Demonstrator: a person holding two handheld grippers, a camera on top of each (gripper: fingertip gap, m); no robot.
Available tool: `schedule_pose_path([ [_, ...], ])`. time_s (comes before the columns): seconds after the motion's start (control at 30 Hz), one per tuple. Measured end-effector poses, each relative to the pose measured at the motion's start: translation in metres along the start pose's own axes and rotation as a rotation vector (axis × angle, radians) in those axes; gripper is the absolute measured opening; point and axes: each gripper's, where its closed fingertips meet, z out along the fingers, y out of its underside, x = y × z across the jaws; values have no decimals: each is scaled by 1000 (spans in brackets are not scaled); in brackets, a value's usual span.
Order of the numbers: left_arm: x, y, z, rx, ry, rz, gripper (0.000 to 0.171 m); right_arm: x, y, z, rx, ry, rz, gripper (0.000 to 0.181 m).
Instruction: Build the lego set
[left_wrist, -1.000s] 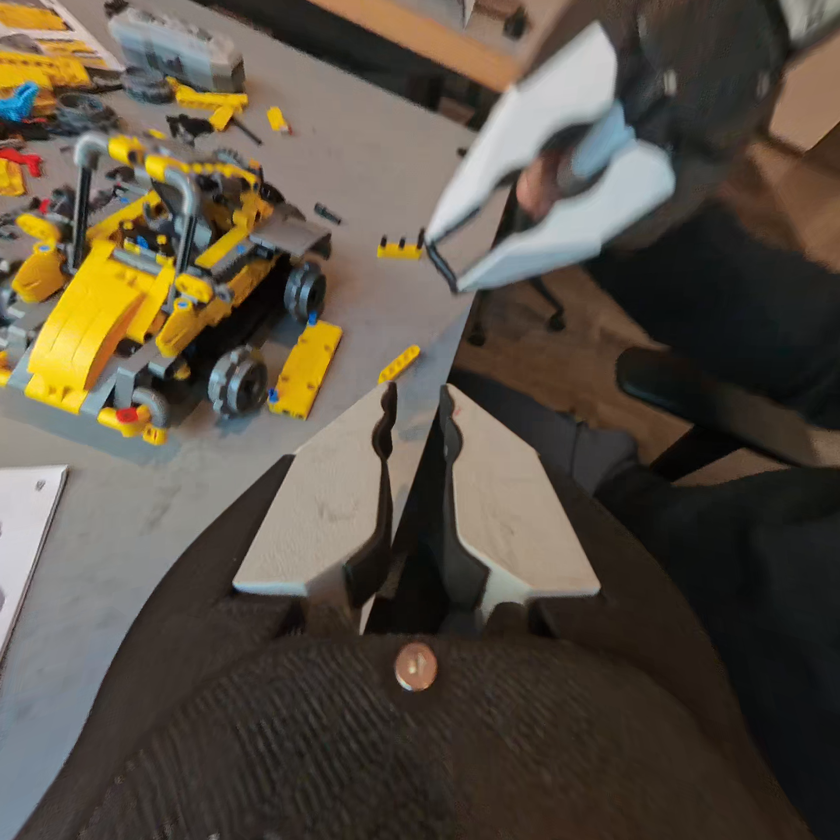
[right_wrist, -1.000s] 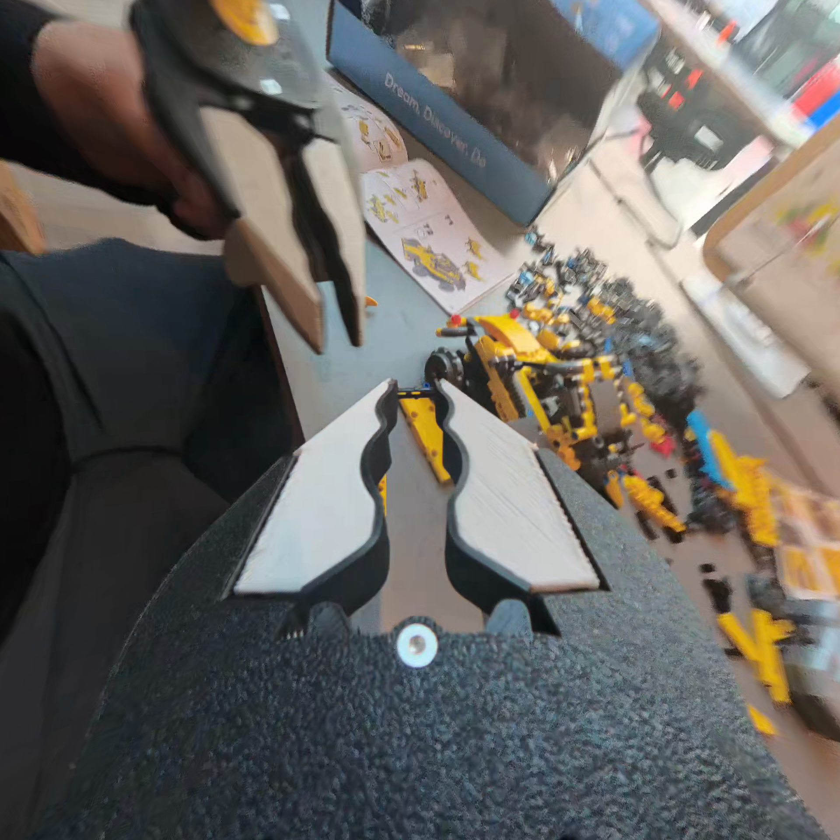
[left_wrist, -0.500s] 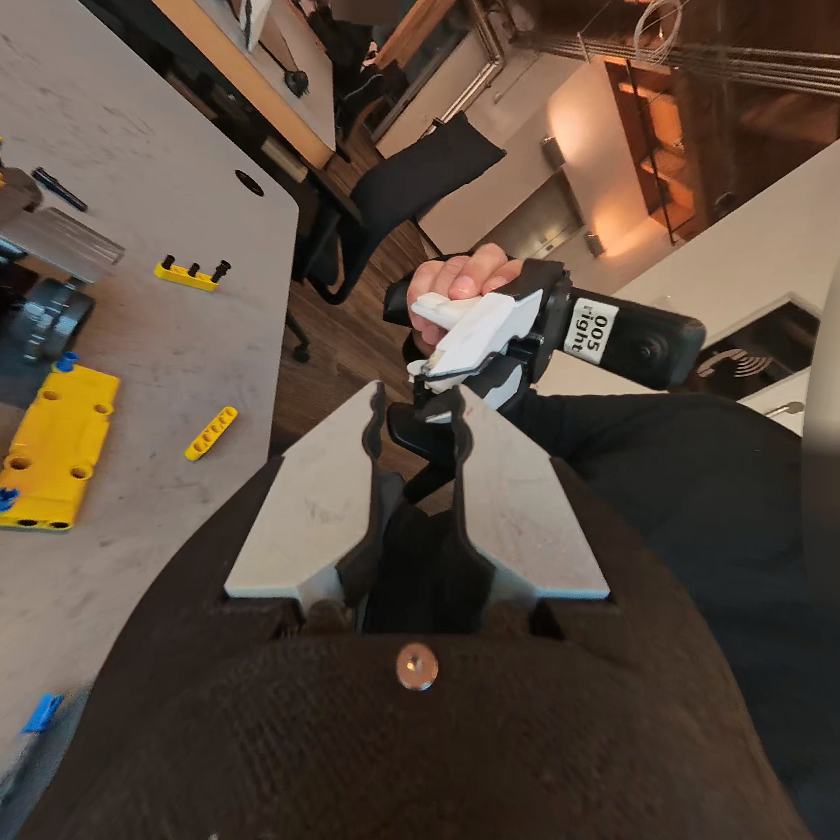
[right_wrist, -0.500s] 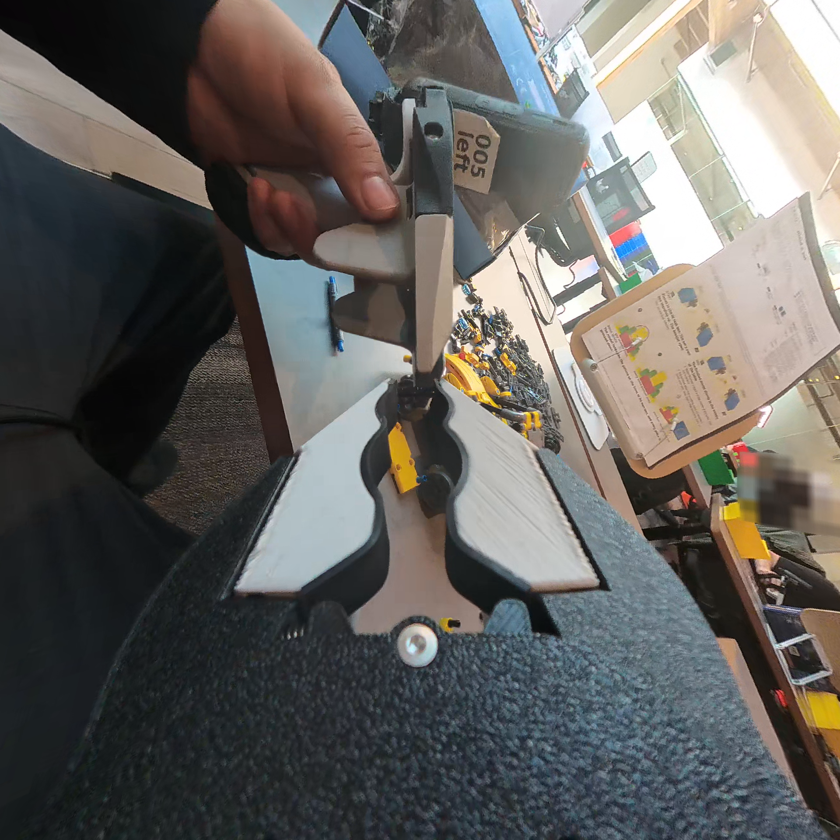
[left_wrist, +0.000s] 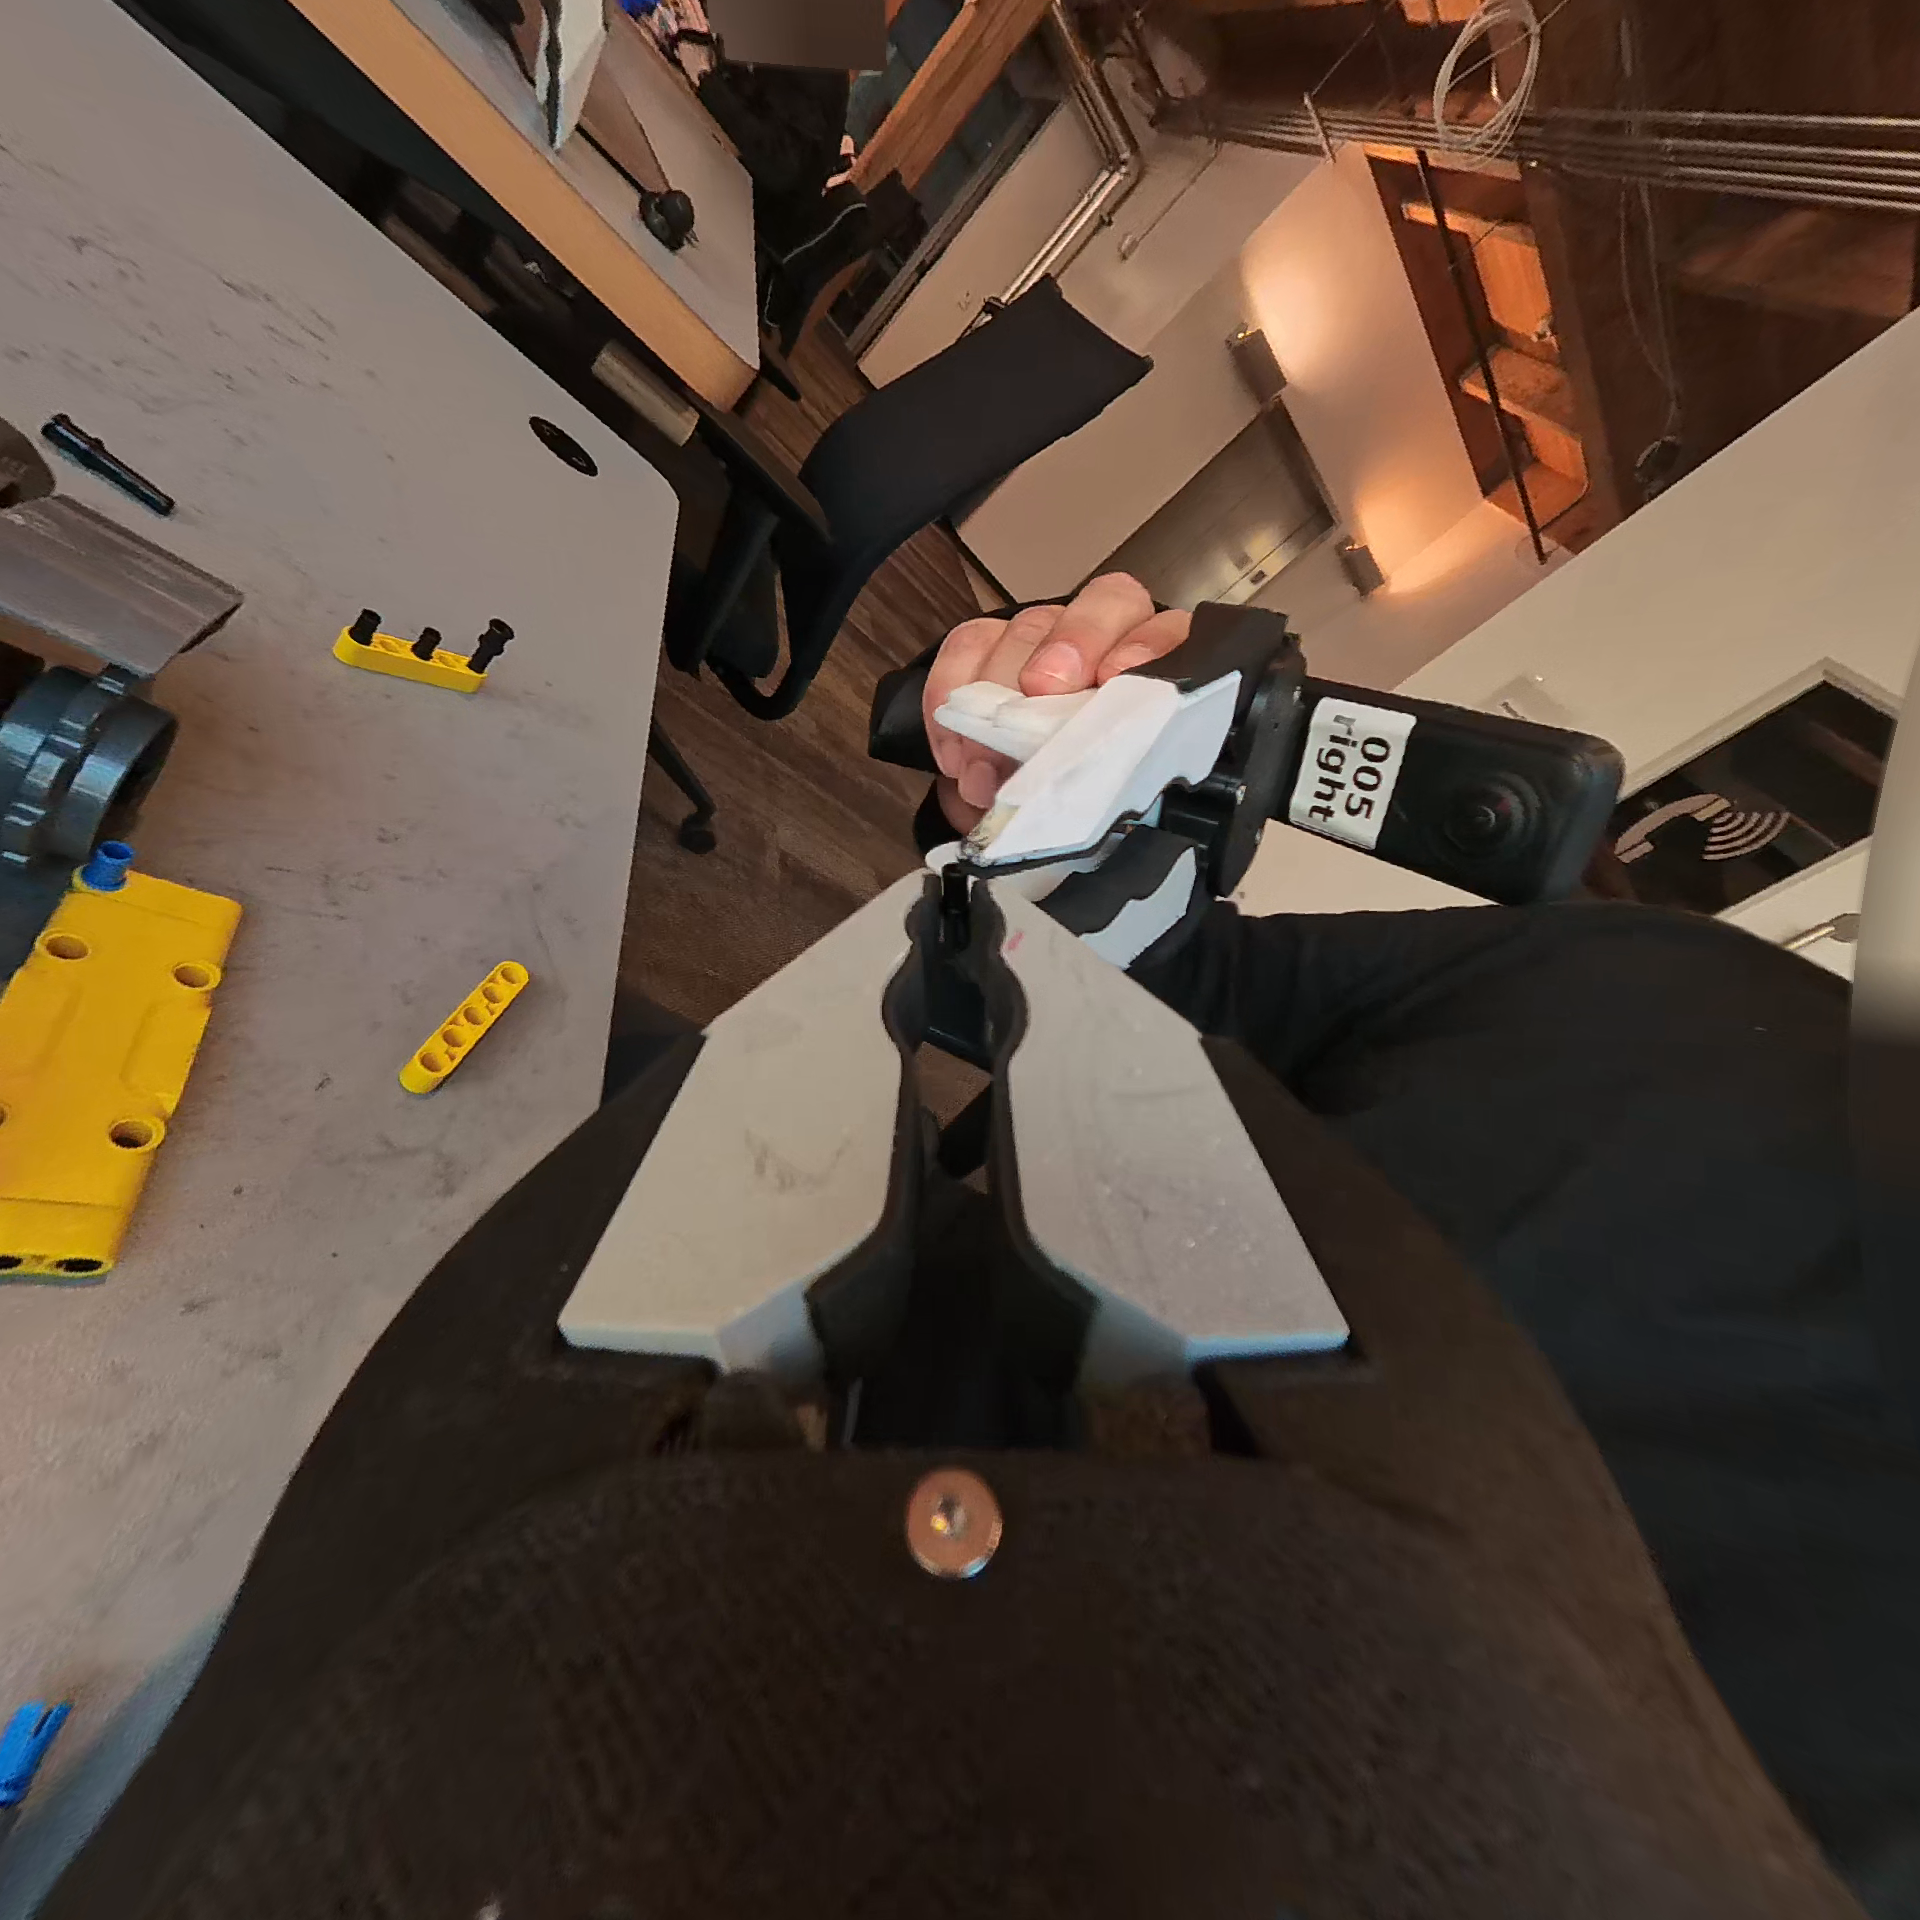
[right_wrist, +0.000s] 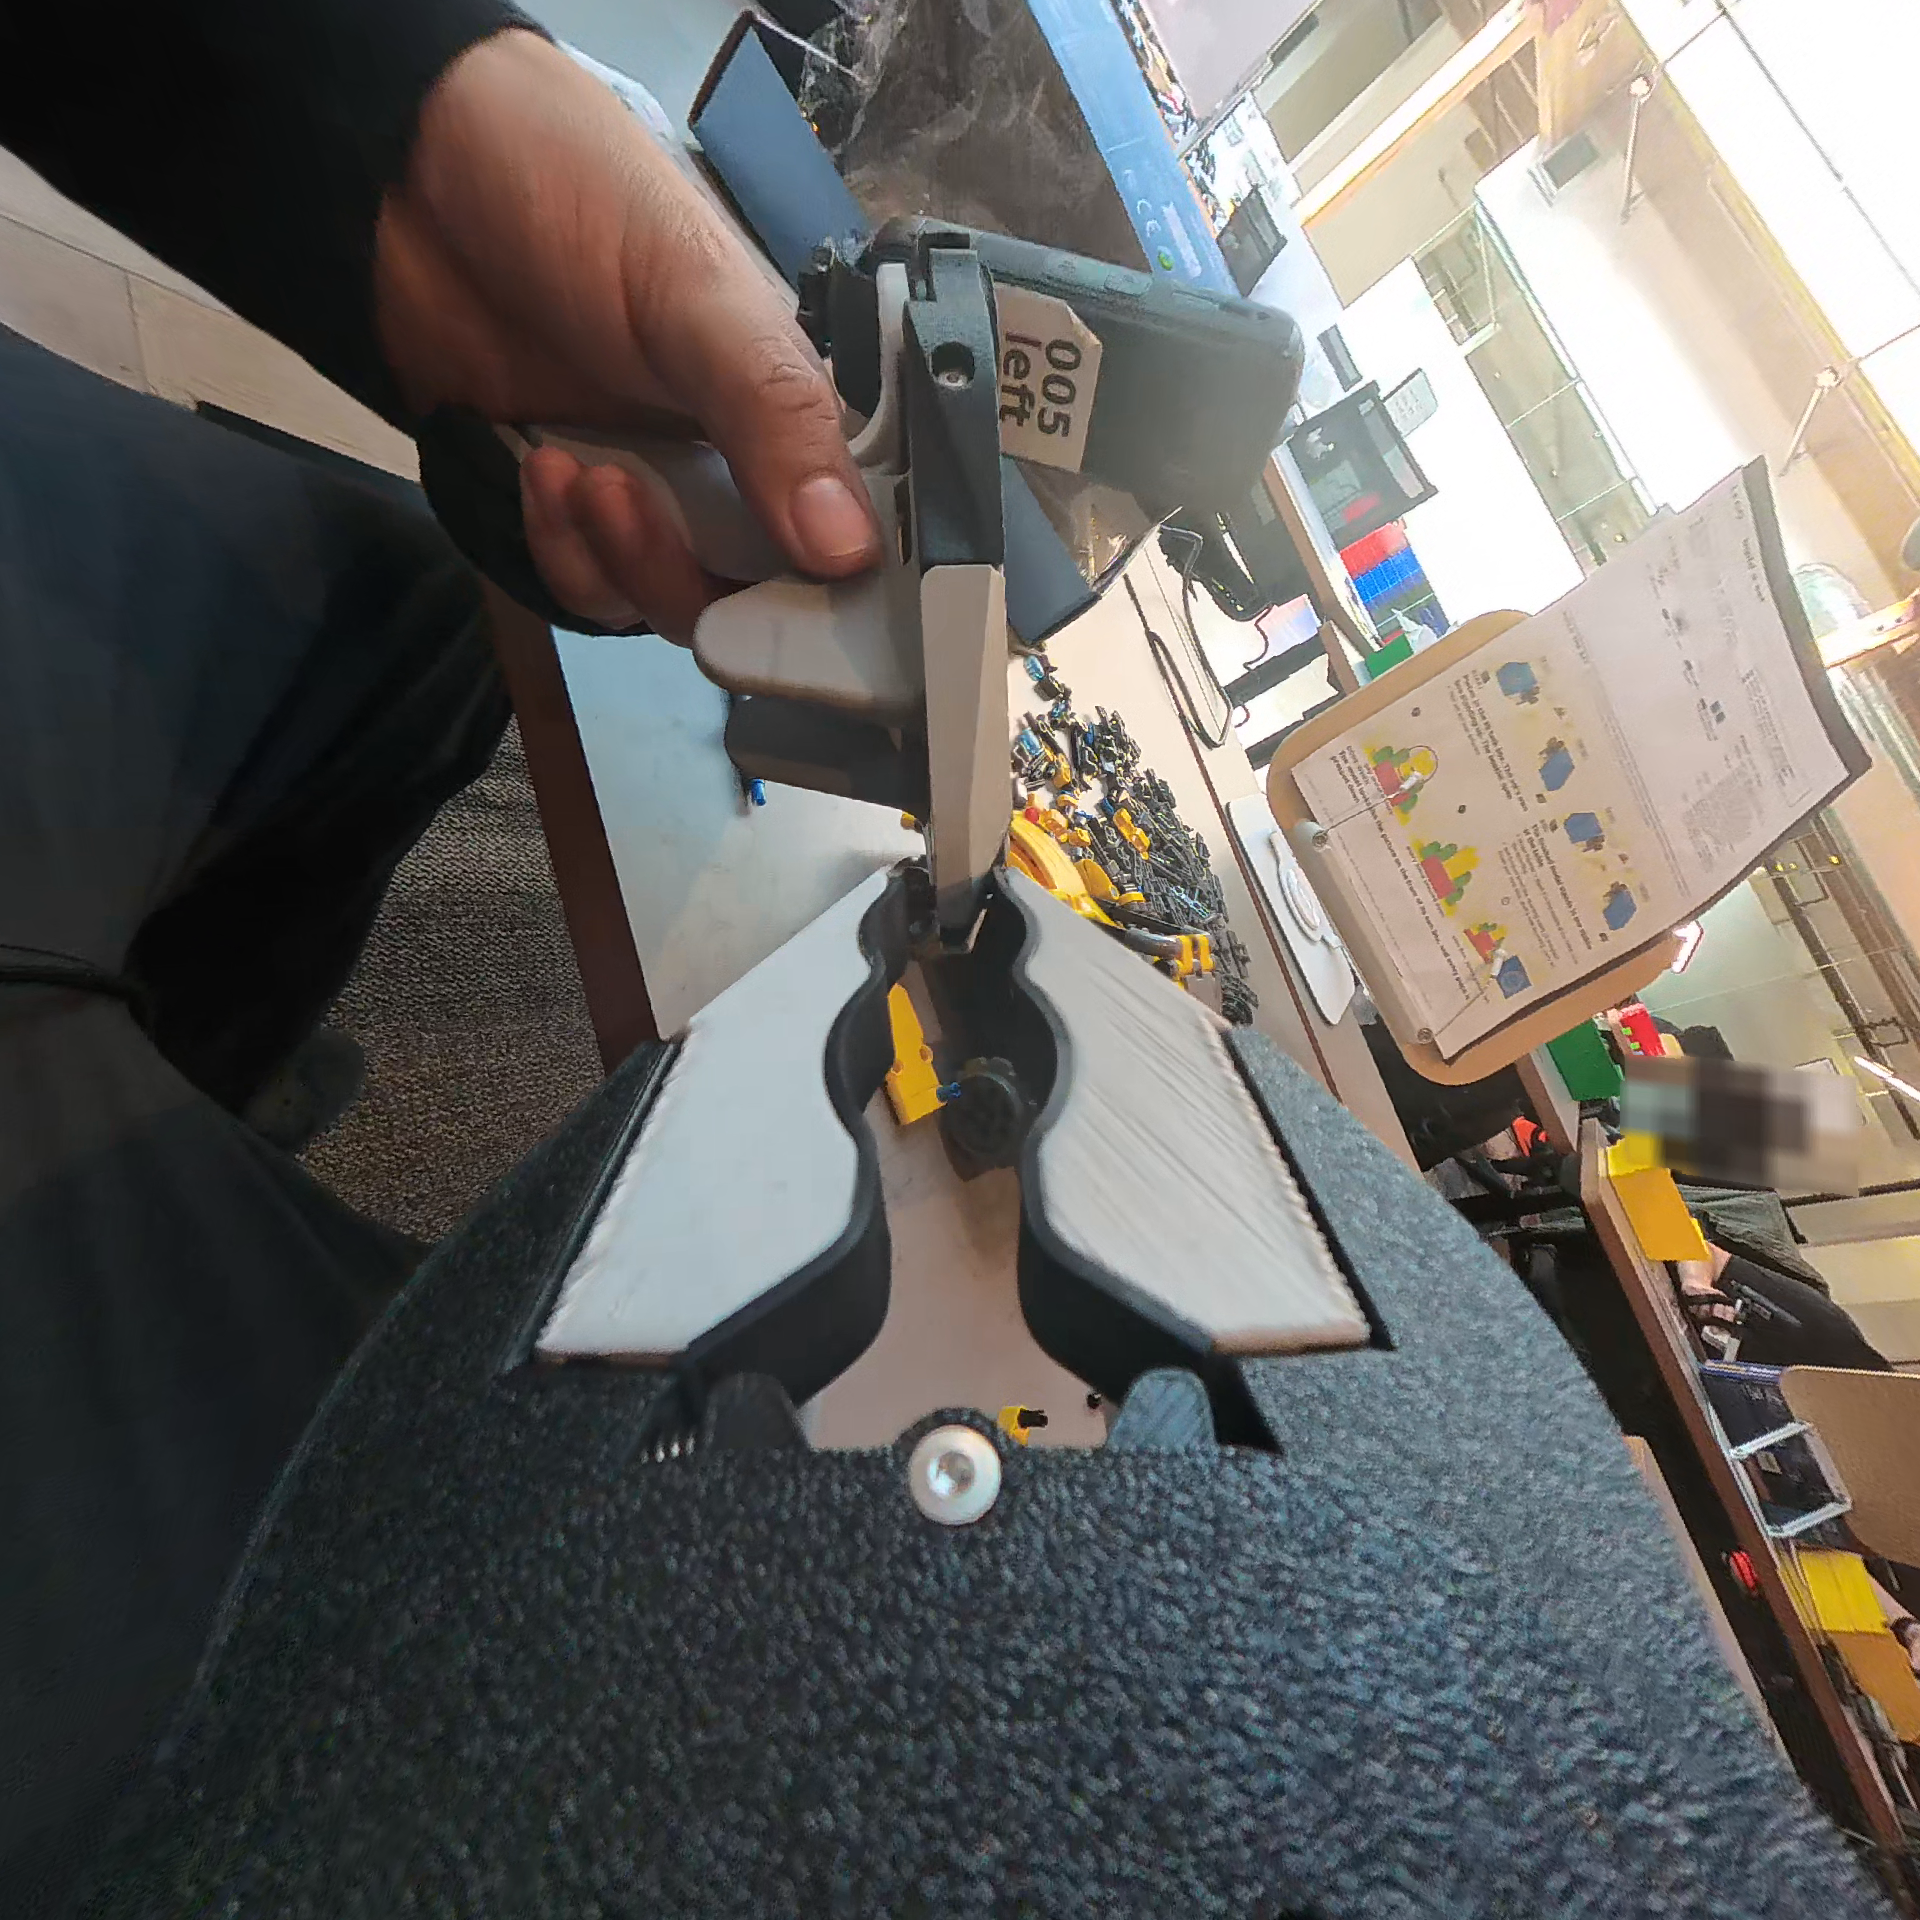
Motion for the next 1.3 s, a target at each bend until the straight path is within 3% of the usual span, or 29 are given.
schedule_pose_path([
  [0.53, -22, 1, -24, 103, -100, 33, 2, -1, 15, 21, 0, -3, 148, 16],
  [0.77, -19, -14, -41, 189, -152, 145, 2, 0, 17, 30, 34, -42, 406, 18],
  [0.97, -1, -19, -43, 256, -139, 346, 2, -6, 2, 28, 184, -258, 784, 27],
  [1.1, 15, -15, -36, 272, -121, 546, 2, -6, -7, 23, 276, -365, 918, 36],
  [1.3, 46, -19, -43, 362, -44, 749, 2, -9, -32, 7, 459, -598, 1111, 24],
])
